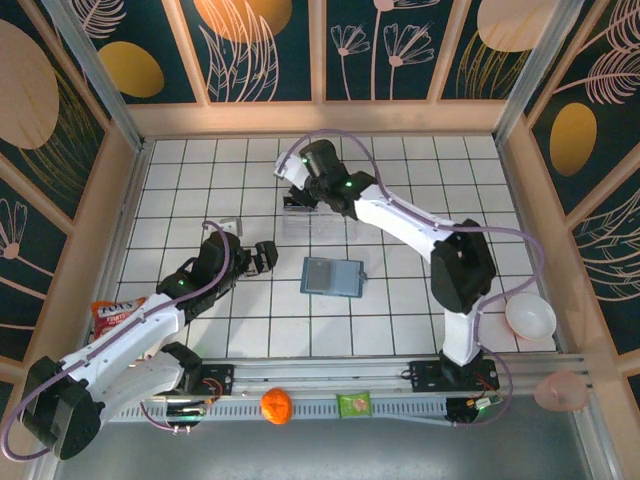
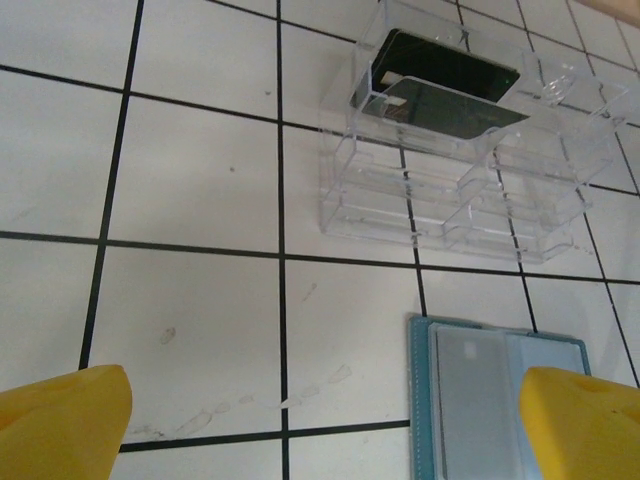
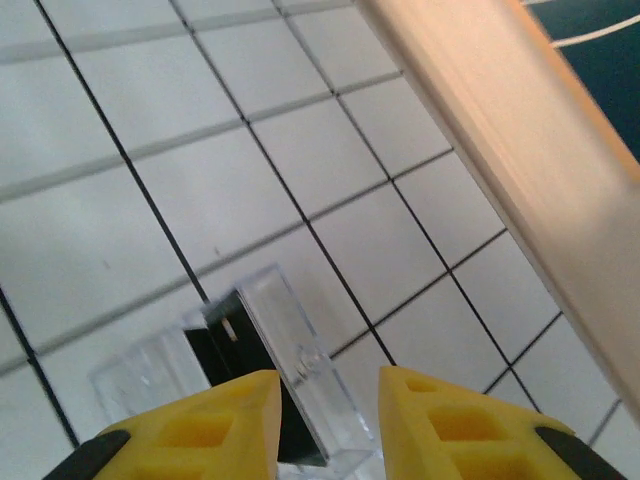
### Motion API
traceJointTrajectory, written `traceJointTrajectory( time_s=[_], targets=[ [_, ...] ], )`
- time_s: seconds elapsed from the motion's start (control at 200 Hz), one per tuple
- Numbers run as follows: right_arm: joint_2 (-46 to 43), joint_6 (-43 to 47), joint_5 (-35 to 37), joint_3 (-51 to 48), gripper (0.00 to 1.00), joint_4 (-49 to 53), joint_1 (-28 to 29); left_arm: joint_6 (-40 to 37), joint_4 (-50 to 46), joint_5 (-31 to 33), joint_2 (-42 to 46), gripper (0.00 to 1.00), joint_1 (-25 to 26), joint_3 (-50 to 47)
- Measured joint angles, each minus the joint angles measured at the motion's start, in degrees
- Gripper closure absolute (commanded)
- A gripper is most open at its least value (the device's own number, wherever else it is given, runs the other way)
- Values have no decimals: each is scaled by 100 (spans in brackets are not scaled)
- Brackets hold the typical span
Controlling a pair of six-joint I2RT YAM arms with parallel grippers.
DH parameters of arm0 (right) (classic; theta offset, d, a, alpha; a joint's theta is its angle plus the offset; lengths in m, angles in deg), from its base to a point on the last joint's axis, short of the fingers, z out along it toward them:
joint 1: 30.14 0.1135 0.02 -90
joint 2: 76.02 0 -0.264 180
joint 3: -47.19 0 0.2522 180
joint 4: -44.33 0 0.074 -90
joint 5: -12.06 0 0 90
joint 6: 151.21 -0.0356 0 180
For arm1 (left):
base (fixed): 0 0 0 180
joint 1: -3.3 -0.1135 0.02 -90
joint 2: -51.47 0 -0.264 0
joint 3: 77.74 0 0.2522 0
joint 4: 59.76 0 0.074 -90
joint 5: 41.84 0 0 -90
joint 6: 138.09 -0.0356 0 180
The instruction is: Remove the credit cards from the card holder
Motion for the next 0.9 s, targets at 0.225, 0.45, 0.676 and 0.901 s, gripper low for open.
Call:
traceJointTrajectory(
  time_s=[0.225,0.45,0.676,0.901],
  targets=[
    [-649,-2074,-540,-914,85,-590,-68,90,232,101,-105,1,0,-118],
    [-616,-3294,-640,-1458,100,-398,-57,197,411,269,-83,1,2,-337],
    [9,-3630,-549,-1425,100,-136,55,240,431,286,42,1,0,-396],
    [765,-3659,-105,-673,100,151,92,260,435,284,109,1,0,-407]
  ],
)
